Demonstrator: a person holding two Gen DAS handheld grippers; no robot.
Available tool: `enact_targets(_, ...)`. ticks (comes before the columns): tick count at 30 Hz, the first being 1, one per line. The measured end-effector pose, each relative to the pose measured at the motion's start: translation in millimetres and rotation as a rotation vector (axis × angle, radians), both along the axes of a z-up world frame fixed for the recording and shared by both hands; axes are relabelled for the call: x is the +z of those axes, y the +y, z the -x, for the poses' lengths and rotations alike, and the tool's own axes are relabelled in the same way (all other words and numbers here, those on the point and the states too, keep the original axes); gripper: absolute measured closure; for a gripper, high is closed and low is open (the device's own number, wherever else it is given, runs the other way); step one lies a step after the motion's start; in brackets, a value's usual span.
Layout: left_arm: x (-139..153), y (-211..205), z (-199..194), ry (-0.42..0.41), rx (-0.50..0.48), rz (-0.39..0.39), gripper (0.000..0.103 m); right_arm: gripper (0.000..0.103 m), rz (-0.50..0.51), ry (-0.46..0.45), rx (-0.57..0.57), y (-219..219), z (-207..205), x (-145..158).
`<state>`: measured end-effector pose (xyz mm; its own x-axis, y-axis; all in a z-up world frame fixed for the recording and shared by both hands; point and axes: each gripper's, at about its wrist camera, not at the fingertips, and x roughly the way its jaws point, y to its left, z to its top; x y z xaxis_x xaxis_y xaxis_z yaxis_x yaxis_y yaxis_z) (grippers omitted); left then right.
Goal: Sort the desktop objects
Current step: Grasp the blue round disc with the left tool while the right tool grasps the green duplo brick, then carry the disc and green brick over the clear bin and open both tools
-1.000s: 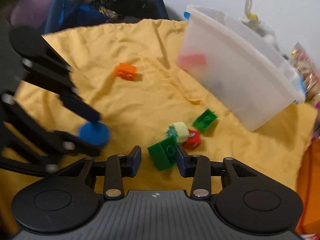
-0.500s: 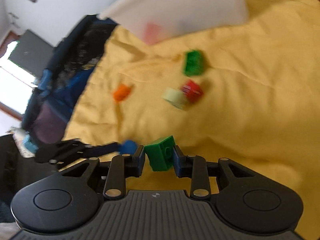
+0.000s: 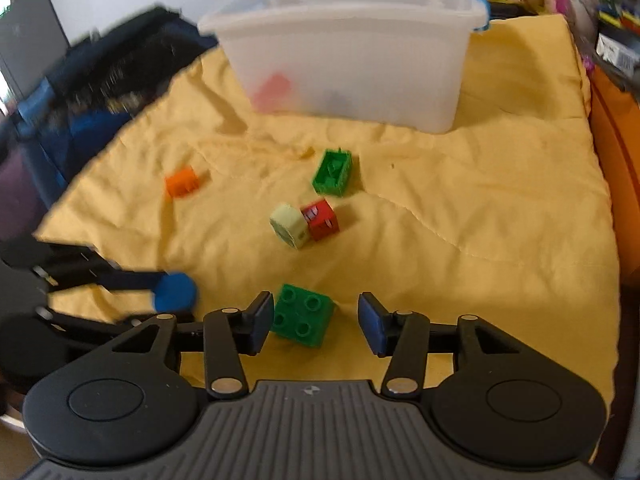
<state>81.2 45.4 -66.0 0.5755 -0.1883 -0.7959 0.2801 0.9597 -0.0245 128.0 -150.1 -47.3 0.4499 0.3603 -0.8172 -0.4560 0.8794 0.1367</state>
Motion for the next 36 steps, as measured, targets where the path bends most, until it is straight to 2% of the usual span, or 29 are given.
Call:
enact_targets(3,0.1,1.4,0.2,0.002,-0.005,0.009,0.061,0.052,-0.01,0.009,0.022,6.9,0.7,-4.7)
enact_targets(6,0.9,3.9,-1.0,0.008,-0.002,0.017,0.061,0.05,0.031,-0.021,0.062,17.6,4.6,-6.6)
enact_targets(10,1.2,5.6,-3.8,0.015,-0.014,0.017,0.061,0.05,0.112,-0.124,0.102,29.6,13.1,5.4)
enact_targets(12,1.4,5.8,-5.4,0.017,-0.019,0.015,0.061,0.05,0.127,-0.136,0.124,34.7,14.1,8.8)
enact_targets(15,1.4,5.3,-6.8,0.019,-0.028,0.014,0.061,0.05,0.156,-0.102,0.132,40.8,9.6,-0.9)
enact_targets(19,4.5,6.9,-9.3,0.014,-0.03,0.034,0.061,0.065,0.179,-0.036,0.118,38.9,4.1,-16.0)
enact_targets(21,11.4,8.3,-12.8,-0.003,-0.03,0.044,0.061,0.067,0.161,-0.028,0.112,35.9,2.4,-15.0)
enact_targets(25,40.0,13.2,-28.0,-0.067,-0.02,0.065,0.061,0.068,0.171,-0.062,0.123,36.7,-0.3,-4.7)
enact_targets(30,82.3,20.2,-58.9,-0.188,-0.012,0.065,0.061,0.068,0.167,-0.131,0.115,37.2,-17.1,21.0)
enact_targets(36,136.9,28.8,-106.5,-0.349,0.001,0.046,0.061,0.068,0.153,-0.262,0.078,36.7,-55.7,64.4)
